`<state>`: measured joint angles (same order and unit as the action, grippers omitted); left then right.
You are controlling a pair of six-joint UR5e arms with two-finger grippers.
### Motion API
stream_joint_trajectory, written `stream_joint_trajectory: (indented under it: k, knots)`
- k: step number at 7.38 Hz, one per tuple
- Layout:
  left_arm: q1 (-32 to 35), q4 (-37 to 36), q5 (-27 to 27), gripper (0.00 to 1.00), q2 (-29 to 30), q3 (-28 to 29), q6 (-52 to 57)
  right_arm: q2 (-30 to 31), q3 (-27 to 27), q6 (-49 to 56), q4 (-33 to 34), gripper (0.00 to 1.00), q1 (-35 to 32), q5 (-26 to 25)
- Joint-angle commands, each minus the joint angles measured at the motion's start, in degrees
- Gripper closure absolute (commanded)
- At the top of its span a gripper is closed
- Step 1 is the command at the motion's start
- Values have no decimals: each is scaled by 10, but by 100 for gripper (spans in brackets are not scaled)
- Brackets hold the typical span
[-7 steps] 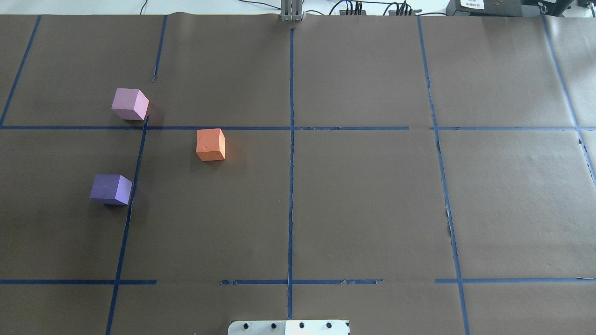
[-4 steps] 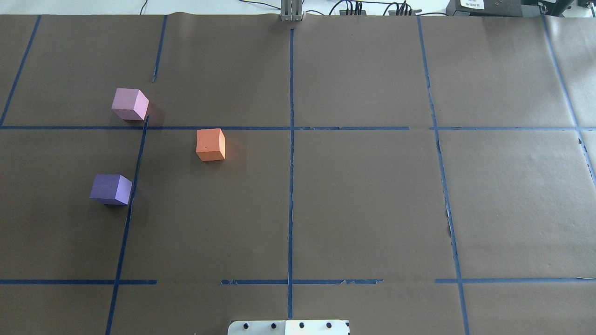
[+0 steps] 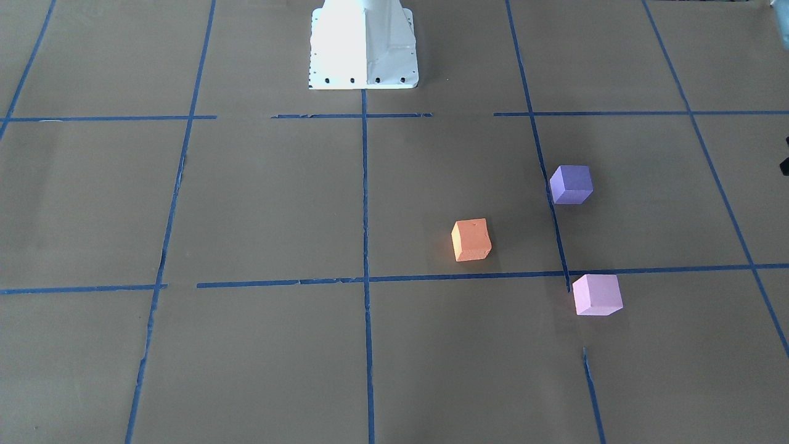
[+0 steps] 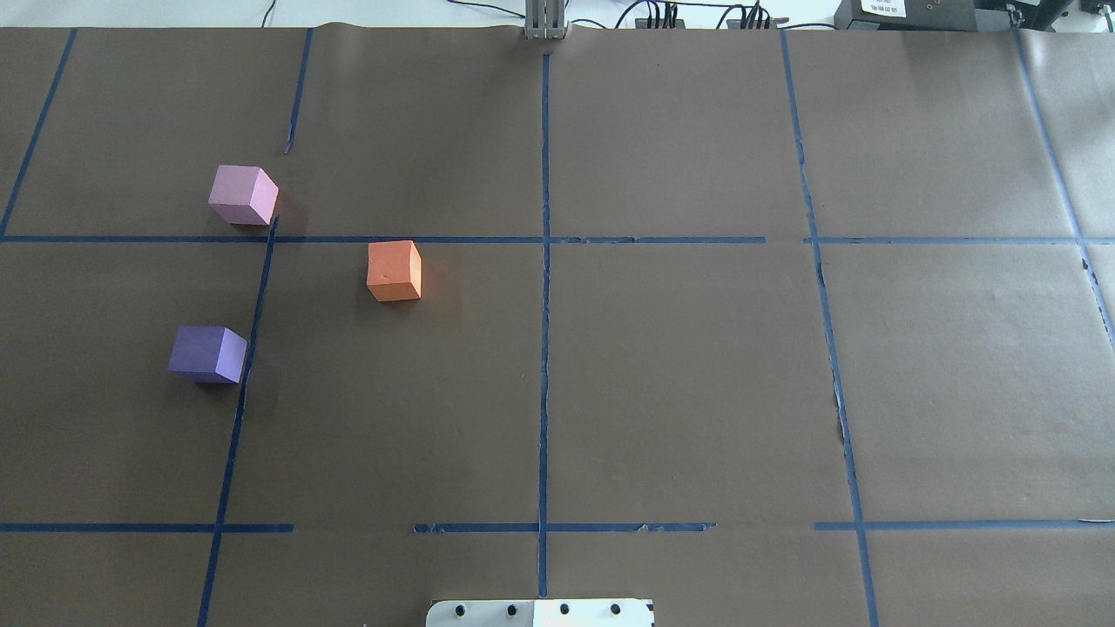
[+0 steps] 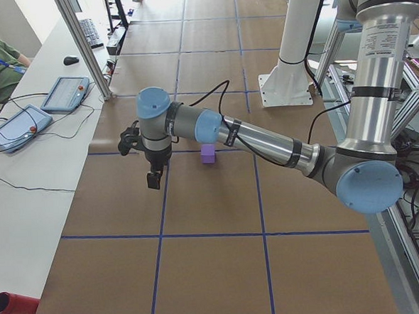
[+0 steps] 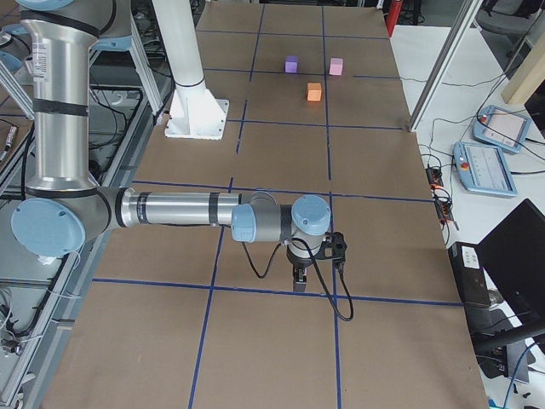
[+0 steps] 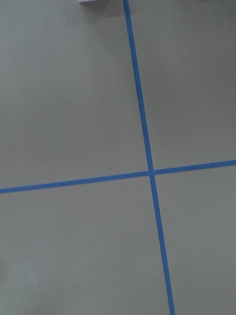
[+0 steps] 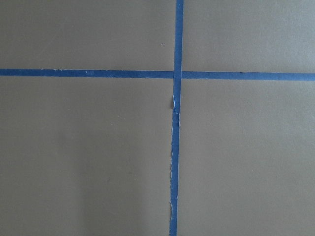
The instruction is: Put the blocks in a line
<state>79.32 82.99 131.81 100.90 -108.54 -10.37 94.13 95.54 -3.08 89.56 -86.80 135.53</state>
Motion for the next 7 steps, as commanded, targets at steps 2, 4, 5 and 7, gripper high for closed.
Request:
stream_joint_trajectory:
  k: [2,4,5,7]
  knots:
    - [-145,-32,-1,0,113,-40,-213,0,0,0,0,0,0,0]
    - [-267,-27,-63,0,182,-15,-338,0,0,0,0,0,0,0]
    - [-319,-25,-100,0,204,11,-351,0,0,0,0,0,0,0]
    - [-354,89,-103,0,205,91,-378,0,0,0,0,0,0,0]
